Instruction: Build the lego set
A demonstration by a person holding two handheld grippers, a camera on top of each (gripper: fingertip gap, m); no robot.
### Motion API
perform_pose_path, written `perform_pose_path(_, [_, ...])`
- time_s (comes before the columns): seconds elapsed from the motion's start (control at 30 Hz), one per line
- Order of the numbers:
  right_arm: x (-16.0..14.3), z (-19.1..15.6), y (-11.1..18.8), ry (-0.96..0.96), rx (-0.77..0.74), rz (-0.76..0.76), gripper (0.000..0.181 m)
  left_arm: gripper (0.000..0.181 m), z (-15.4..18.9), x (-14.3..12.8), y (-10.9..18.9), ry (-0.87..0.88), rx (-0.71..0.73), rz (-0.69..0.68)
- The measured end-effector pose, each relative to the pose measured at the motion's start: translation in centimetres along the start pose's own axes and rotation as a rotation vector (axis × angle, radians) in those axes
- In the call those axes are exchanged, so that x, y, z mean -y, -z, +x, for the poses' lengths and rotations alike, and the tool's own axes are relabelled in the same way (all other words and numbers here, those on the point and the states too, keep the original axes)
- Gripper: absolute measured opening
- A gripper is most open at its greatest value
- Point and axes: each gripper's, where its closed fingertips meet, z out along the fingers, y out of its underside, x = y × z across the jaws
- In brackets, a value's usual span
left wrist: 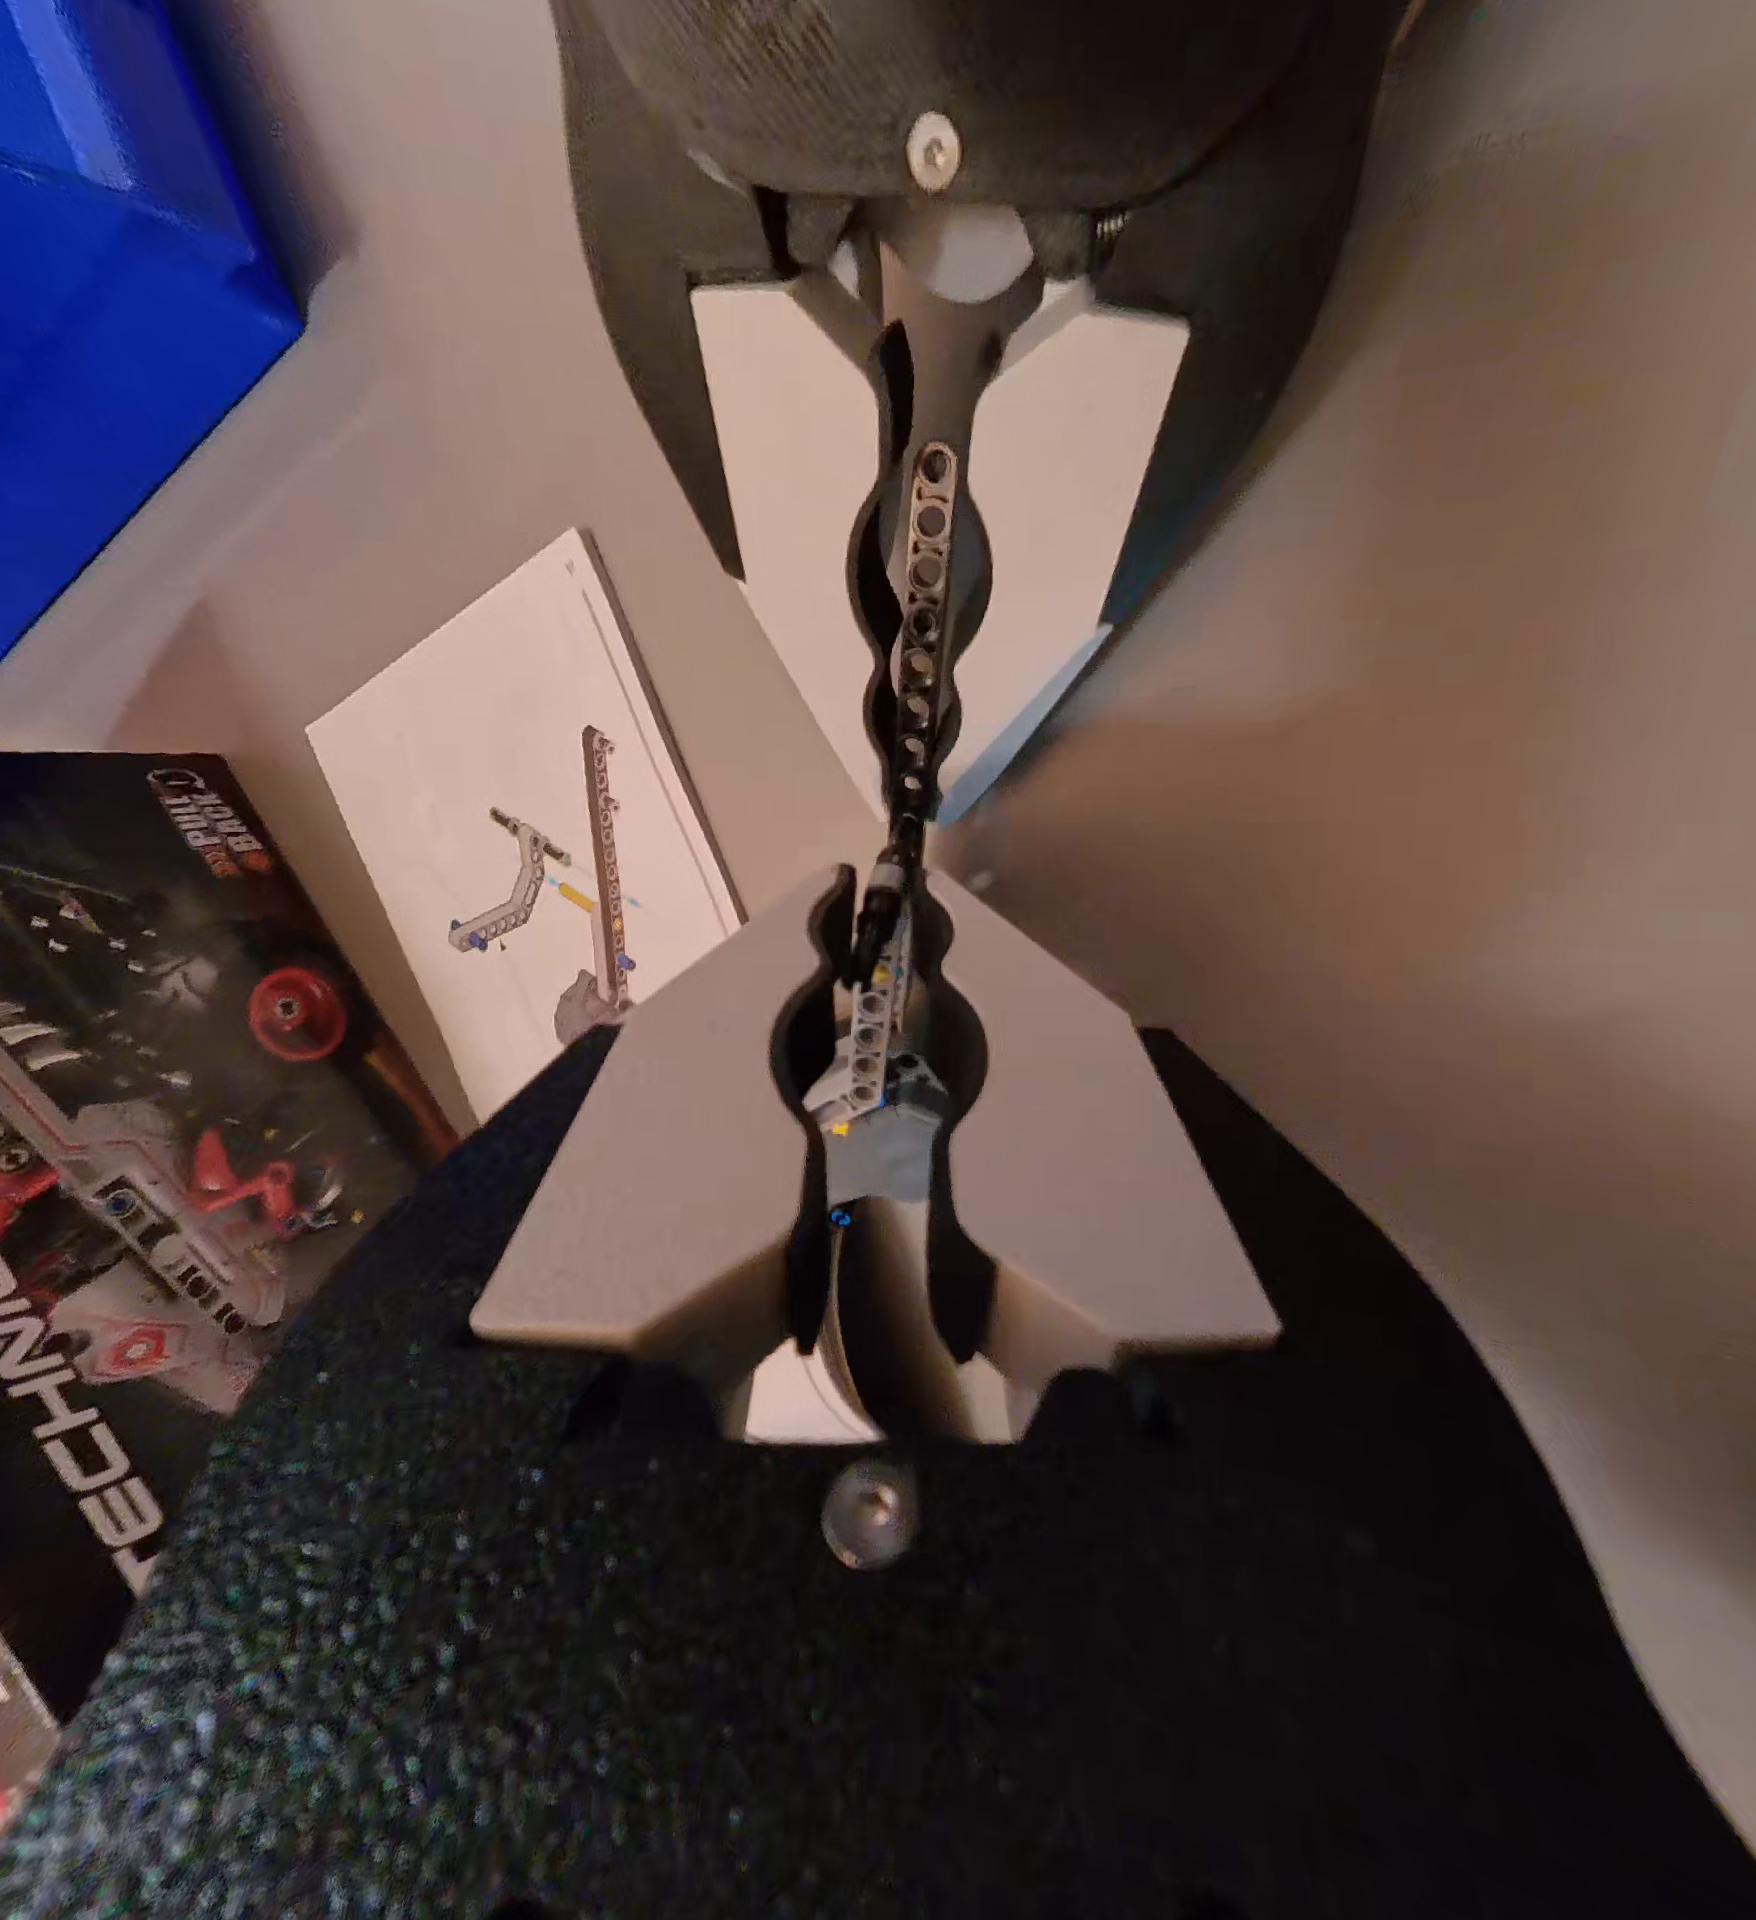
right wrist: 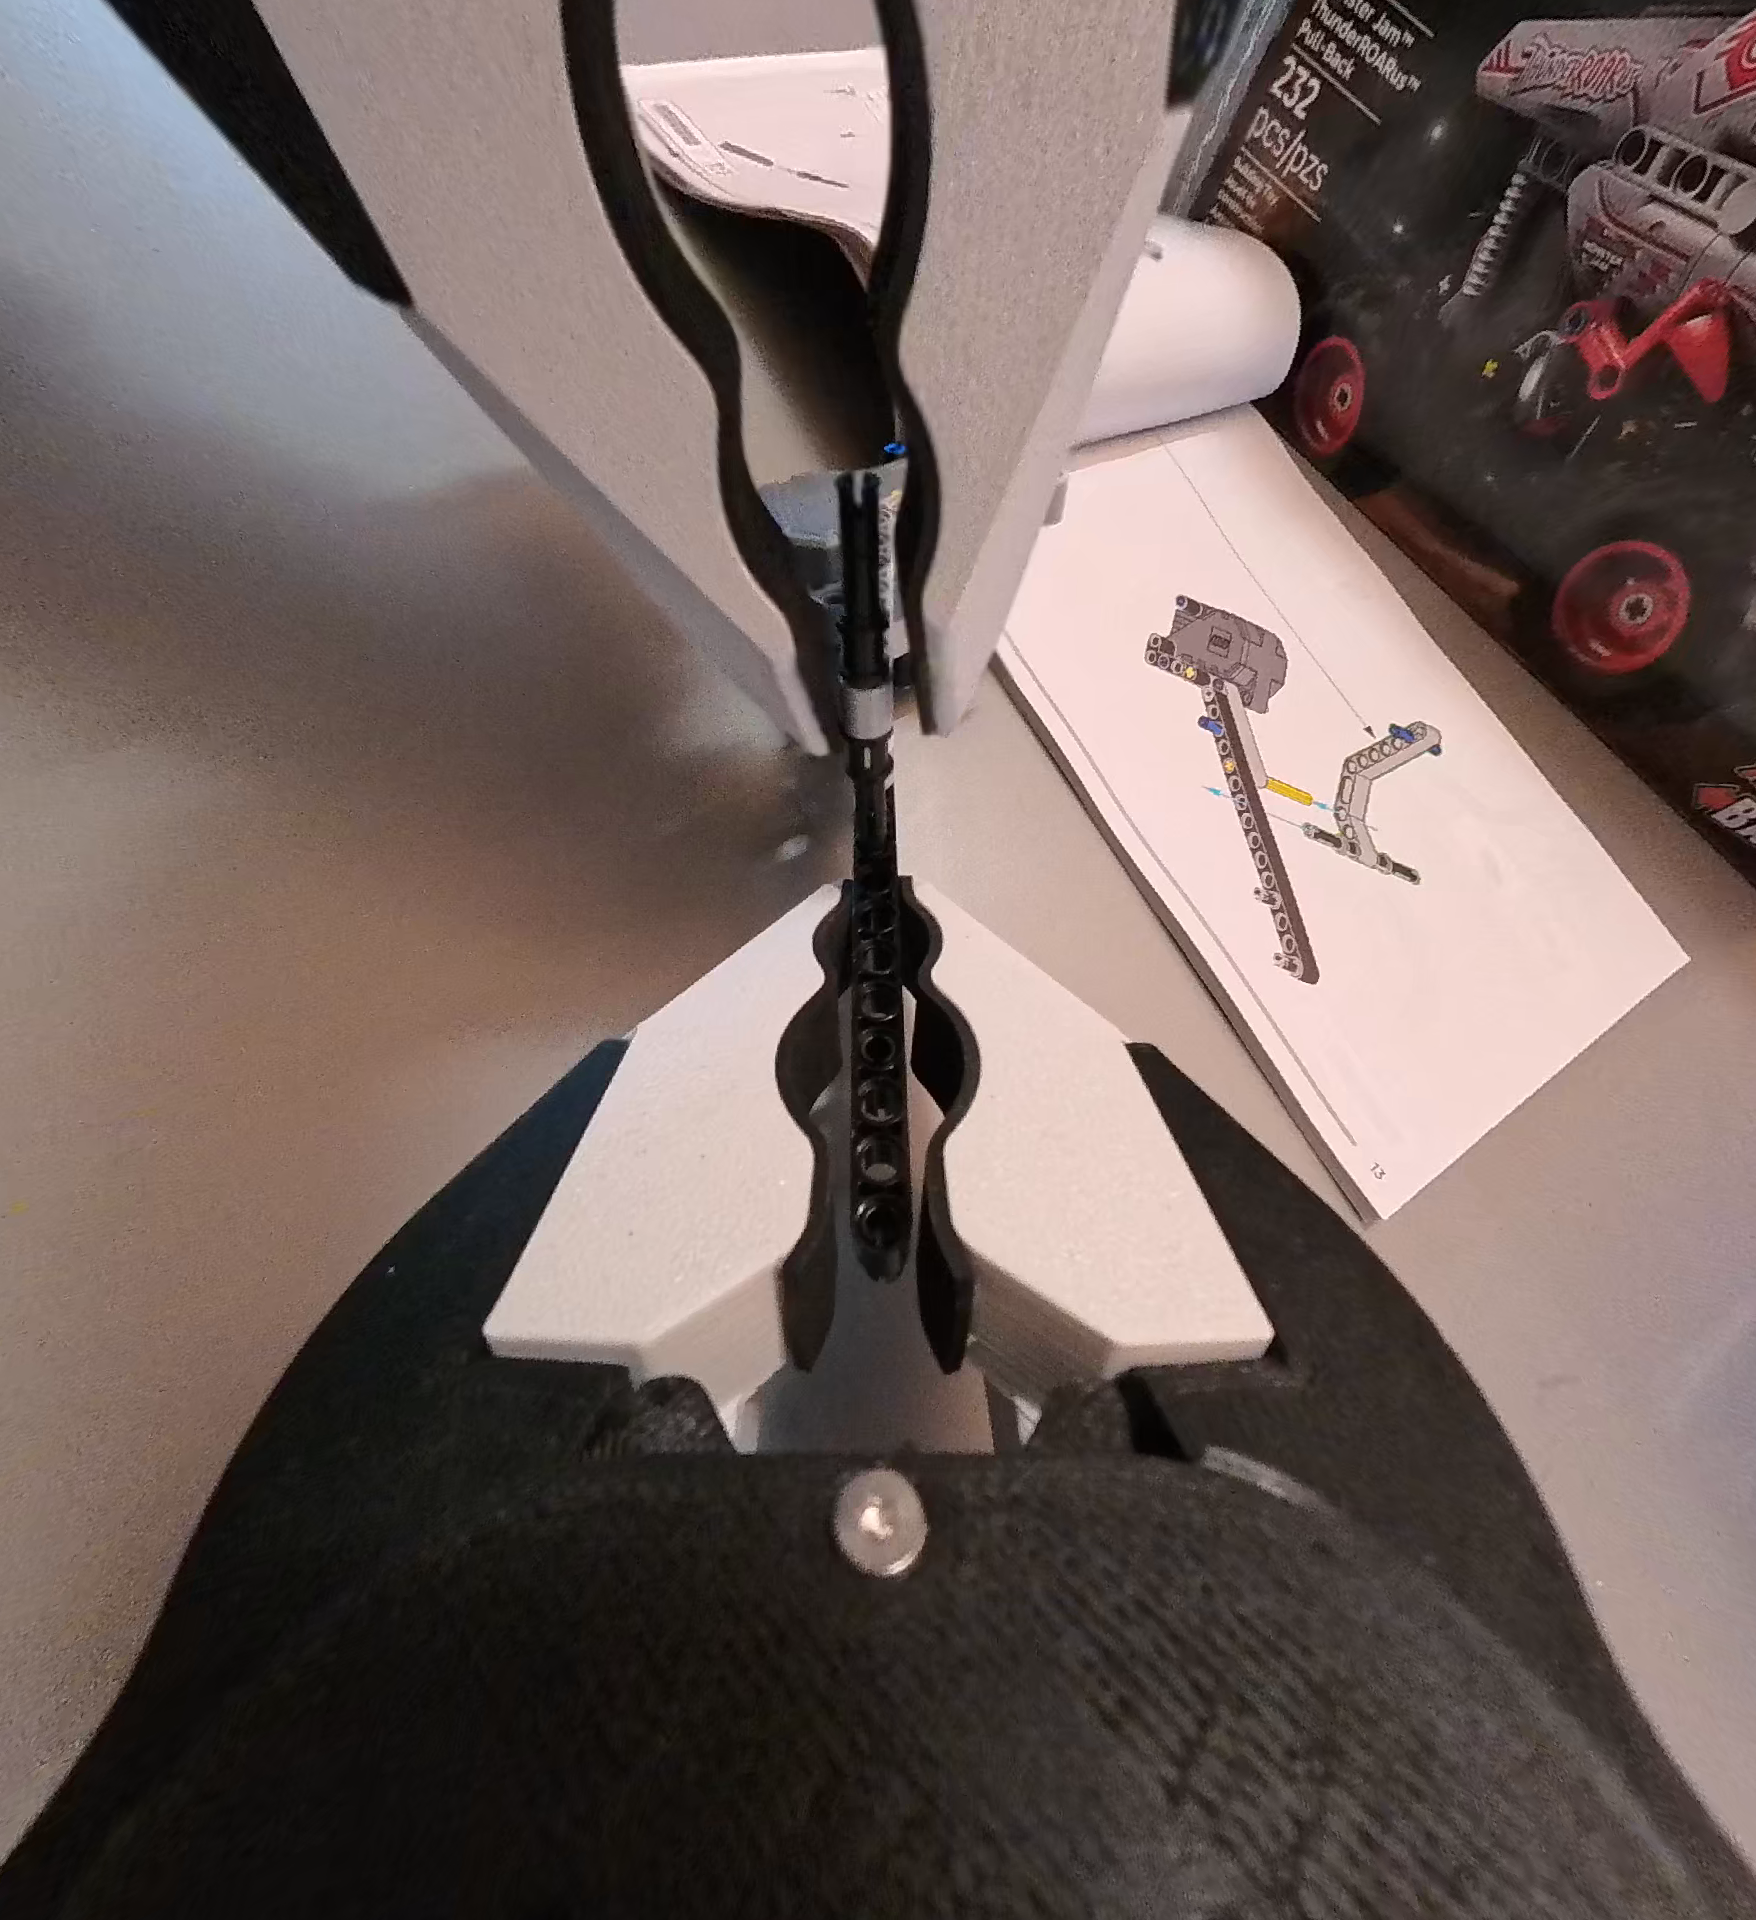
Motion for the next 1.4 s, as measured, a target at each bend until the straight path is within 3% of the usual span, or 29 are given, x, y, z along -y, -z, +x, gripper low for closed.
perform_pose_path(0.2, [0.0,0.1,0.1,0.001,-0.011,0.002,0.004,0.005,0.1,-0.1,-0.3,-0.007,-0.017,0.003])
perform_pose_path(0.53, [0.7,0.2,0.6,-0.026,0.004,0.062,0.005,0.005,-0.1,0.5,0.3,0.138,-0.098,0.280])
perform_pose_path(0.93, [1.3,0.1,0.7,-0.006,0.006,0.094,0.004,0.011,0.0,-0.6,0.1,0.074,-0.027,0.082])
perform_pose_path(1.07, [1.8,-0.2,1.0,0.009,0.013,0.121,0.004,0.006,0.1,-0.5,0.3,0.061,-0.008,0.097])
perform_pose_path(1.2, [3.0,0.1,2.2,0.015,0.003,0.191,0.009,0.005,0.0,0.1,1.4,0.126,0.007,0.231])
perform_pose_path(1.3, [4.6,0.7,4.0,-0.060,0.016,0.339,0.013,0.005,-0.5,0.6,2.3,0.235,0.025,0.383])
perform_pose_path(1.4, [4.4,0.9,4.6,-0.118,0.062,0.402,0.019,0.004,-0.9,1.0,3.2,0.332,0.045,0.525])
